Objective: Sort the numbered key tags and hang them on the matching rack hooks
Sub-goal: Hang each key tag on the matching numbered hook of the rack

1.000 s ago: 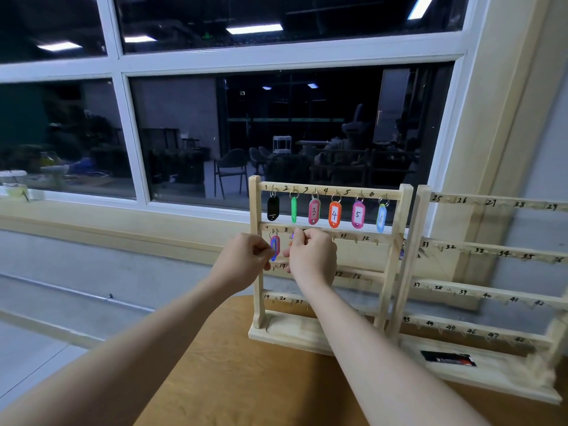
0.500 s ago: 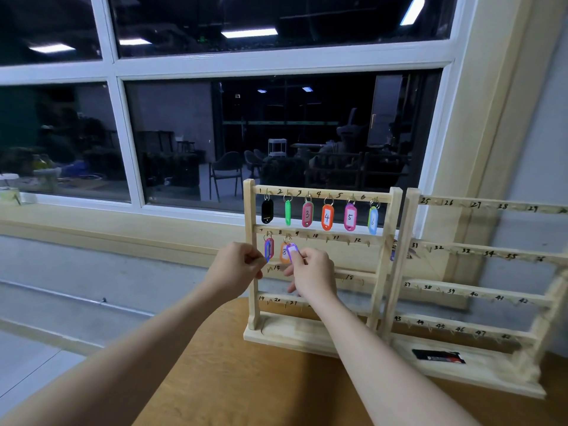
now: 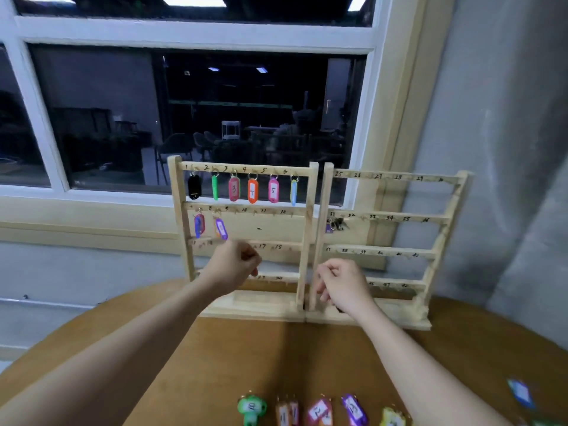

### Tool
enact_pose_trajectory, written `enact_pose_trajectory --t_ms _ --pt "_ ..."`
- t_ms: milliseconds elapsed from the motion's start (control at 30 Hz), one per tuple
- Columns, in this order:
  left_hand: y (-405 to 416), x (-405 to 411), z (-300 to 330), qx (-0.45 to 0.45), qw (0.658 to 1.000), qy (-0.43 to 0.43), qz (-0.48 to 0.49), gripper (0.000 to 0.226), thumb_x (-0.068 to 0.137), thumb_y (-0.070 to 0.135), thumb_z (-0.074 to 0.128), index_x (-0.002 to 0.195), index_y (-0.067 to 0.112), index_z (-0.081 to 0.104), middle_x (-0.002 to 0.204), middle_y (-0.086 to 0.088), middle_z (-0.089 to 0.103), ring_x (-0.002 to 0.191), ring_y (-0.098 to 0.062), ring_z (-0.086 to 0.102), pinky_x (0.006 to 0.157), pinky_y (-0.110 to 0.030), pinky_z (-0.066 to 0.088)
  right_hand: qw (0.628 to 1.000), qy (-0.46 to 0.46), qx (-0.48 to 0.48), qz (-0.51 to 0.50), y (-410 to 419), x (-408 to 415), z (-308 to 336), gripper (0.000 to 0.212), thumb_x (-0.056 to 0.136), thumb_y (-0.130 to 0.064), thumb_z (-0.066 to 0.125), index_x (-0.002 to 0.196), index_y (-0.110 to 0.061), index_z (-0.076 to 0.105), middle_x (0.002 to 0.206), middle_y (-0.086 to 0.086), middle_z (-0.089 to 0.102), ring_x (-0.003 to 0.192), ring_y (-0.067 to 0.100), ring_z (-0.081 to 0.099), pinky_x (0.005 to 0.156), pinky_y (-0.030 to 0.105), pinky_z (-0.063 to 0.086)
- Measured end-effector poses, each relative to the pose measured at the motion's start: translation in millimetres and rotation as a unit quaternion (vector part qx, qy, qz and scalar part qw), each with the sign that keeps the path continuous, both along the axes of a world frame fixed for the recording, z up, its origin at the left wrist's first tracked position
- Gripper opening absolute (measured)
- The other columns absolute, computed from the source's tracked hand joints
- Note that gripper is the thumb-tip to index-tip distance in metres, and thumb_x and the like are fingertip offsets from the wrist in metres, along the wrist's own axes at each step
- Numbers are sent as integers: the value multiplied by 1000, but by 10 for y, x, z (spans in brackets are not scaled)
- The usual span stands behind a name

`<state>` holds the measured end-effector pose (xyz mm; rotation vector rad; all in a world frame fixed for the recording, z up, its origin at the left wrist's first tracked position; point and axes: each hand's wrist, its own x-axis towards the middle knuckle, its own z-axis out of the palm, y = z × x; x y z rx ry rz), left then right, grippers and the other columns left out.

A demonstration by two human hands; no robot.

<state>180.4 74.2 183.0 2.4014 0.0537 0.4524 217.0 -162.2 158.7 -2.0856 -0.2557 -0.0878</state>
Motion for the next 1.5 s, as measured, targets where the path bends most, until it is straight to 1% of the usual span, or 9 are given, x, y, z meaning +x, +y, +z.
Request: enact_pose_trajectory --t_ms 233,367,467,600,700,900,1067,1333,1500 --pt "-1398 291 -580 48 983 94 -152 26 88 10 55 76 27 70 72 10 72 68 -6 65 64 -28 50 978 2 -127 -168 -1880 -148 -464 38 93 -18 61 55 -20 65 54 -4 66 57 15 61 54 29 43" --pt "-2197 417 -888 67 962 146 -221 21 88 11 57 89 21 75 87 2 74 84 -17 67 74 -28 53 947 60 -157 -273 -2832 -402 -767 23 91 -18 65 70 -12 74 76 6 74 87 34 68 74 35 49" --pt "-2741 487 -1071 77 943 169 -275 18 85 8 57 84 17 72 84 1 72 83 -17 64 71 -26 47 926 103 -149 -332 -3315 -542 -968 27 90 -18 64 64 -20 67 71 -2 68 94 34 67 80 34 50" --pt "-3381 558 -1262 57 920 204 -329 23 87 6 57 92 20 75 92 2 74 89 -14 66 81 -25 51 929 177 -84 -314 -3642 -537 -1169 12 96 -25 65 95 -17 74 92 -2 72 97 22 67 83 30 48" --pt "-3815 596 -1381 53 916 197 -344 19 93 11 58 101 22 72 100 2 71 92 -13 64 81 -24 47 928 232 -6 -291 -3774 -418 -1166 38 92 -38 72 121 -13 70 115 -1 67 105 16 58 89 31 42" --pt "-4342 724 -1581 18 923 193 -332 22 97 30 62 116 22 71 120 3 70 114 -15 61 90 -21 40 943 245 -47 -219 -3866 -271 -1197 49 74 -49 87 110 -19 74 109 -6 69 108 13 61 91 29 45" --pt "-4479 719 -1718 44 942 157 -292 28 92 40 60 119 38 65 100 18 61 97 -7 56 84 -24 39 954 212 -63 -201 -3917 -252 -1265 45 71 -51 88 105 -24 76 110 -6 65 107 9 58 86 26 43" --pt "-4496 731 -1790 20 946 145 -289 11 91 38 61 100 44 64 98 20 64 97 -5 57 80 -24 39 962 153 -132 -184 -4001 -148 -1393 33 70 -50 88 95 -30 77 106 -9 57 104 6 55 77 23 42" --pt "-4508 783 -1857 8 949 138 -283 13 89 56 64 93 45 69 97 21 66 96 -3 58 76 -27 43 970 139 -128 -155 -4081 -129 -1419 22 77 -40 86 95 -32 77 105 -7 58 99 5 54 74 21 39"
